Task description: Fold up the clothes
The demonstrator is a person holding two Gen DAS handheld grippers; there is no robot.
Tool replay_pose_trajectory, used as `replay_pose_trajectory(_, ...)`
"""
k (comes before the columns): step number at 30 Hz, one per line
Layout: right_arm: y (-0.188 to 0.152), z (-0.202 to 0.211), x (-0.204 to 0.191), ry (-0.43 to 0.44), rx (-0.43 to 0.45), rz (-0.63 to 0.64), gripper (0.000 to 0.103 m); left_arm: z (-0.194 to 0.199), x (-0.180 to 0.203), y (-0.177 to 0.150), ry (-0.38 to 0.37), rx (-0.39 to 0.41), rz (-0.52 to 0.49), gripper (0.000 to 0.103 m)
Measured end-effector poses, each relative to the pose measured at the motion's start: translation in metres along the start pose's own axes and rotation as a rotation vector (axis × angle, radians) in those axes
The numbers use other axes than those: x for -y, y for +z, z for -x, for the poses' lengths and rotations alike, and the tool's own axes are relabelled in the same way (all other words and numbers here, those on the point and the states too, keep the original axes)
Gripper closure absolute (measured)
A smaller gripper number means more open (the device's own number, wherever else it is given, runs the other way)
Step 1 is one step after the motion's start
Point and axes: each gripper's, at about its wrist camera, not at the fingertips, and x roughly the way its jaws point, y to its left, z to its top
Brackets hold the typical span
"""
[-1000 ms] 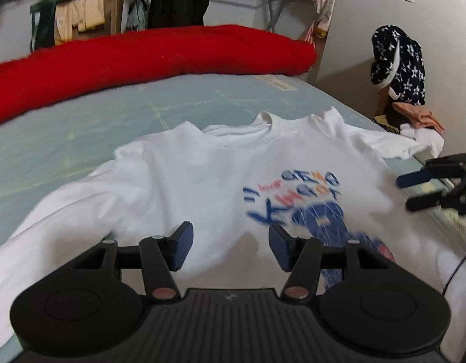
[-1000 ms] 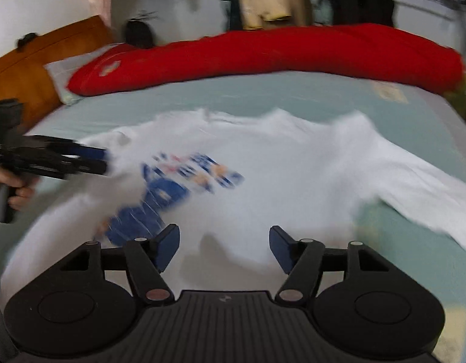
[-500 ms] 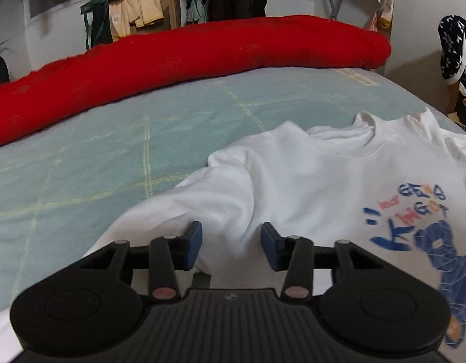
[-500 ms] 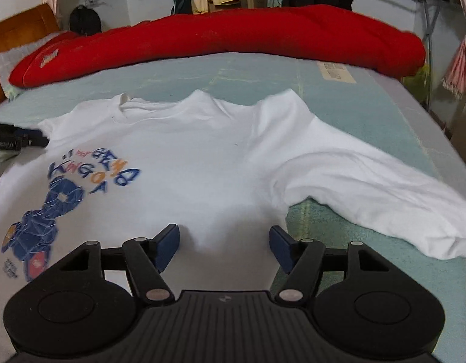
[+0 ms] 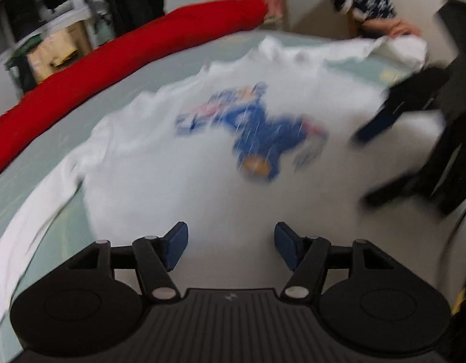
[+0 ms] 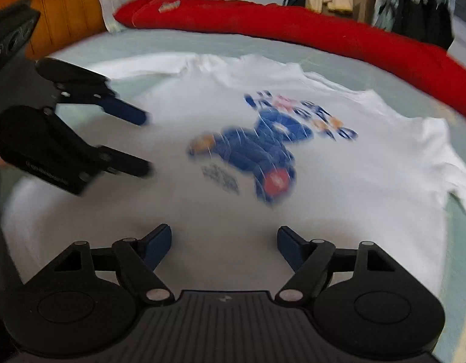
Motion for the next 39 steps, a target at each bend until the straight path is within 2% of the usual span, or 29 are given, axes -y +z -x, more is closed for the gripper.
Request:
replay_pose_trajectory(1,-0.010,0.008,0.002,-0.017,0.001,-0.012,0.015,0.004,-0.005,-0.007,0.021,-0.001,0.032,0.027)
replay_pose_trajectory(6,-0.070,0.055,0.024,-0.102,-0.038,-0.104,0.006,0.024,-0.029,-0.029,0.079,-0.046,0.184,0.025)
replay_pose_trajectory(9,-0.082,0.073,0.026,-0.111,-0.034,-0.157,0.007,0.043,-0.019,-0.022,0.111,-0.034,0.154,0.030)
replay_pose_trajectory(11,-0.072,0.076,0.021,-0.116,-0.003,-0.155,0.007,0.058,-0.006,-0.013,0.103,0.016,0.120,0.029)
replay_pose_trajectory(14,-0.054,0.076,0.001,-0.071,0.081,-0.119,0.007,0.070,0.017,0.000,0.019,0.084,0.121,0.025)
replay_pose_trajectory(15,-0.047,0.071,-0.008,-0.052,0.099,-0.110,0.007,0.067,0.024,0.001,0.011,0.085,0.121,0.024)
replay_pose_trajectory(18,-0.035,0.054,-0.028,-0.029,0.112,-0.101,0.007,0.050,0.043,-0.002,0.008,0.054,0.138,0.024)
replay_pose_trajectory(21,-0.045,0.041,-0.034,-0.052,0.065,-0.101,0.006,0.034,0.037,-0.022,-0.002,-0.017,0.268,0.023)
replay_pose_trajectory(24,-0.072,0.049,-0.023,-0.073,0.068,-0.165,0.000,0.045,0.030,-0.040,0.002,0.009,0.349,0.023)
replay_pose_trajectory(29,-0.100,0.065,-0.013,-0.088,0.092,-0.235,0.000,0.069,0.029,-0.055,0.039,0.000,0.402,0.022)
replay_pose_trajectory(32,-0.095,0.068,-0.021,-0.134,0.075,-0.197,0.000,0.079,0.035,-0.048,0.059,0.032,0.375,0.022)
replay_pose_trajectory(34,-0.084,0.071,-0.027,-0.124,0.091,-0.170,0.000,0.082,0.037,-0.043,0.066,0.054,0.358,0.020)
replay_pose_trajectory(38,-0.054,0.068,-0.049,-0.048,0.158,-0.073,0.000,0.064,0.030,-0.050,0.083,-0.031,0.455,0.020)
replay_pose_trajectory(39,-0.047,0.063,-0.055,-0.029,0.162,-0.049,0.000,0.063,0.028,-0.055,0.081,-0.027,0.478,0.020)
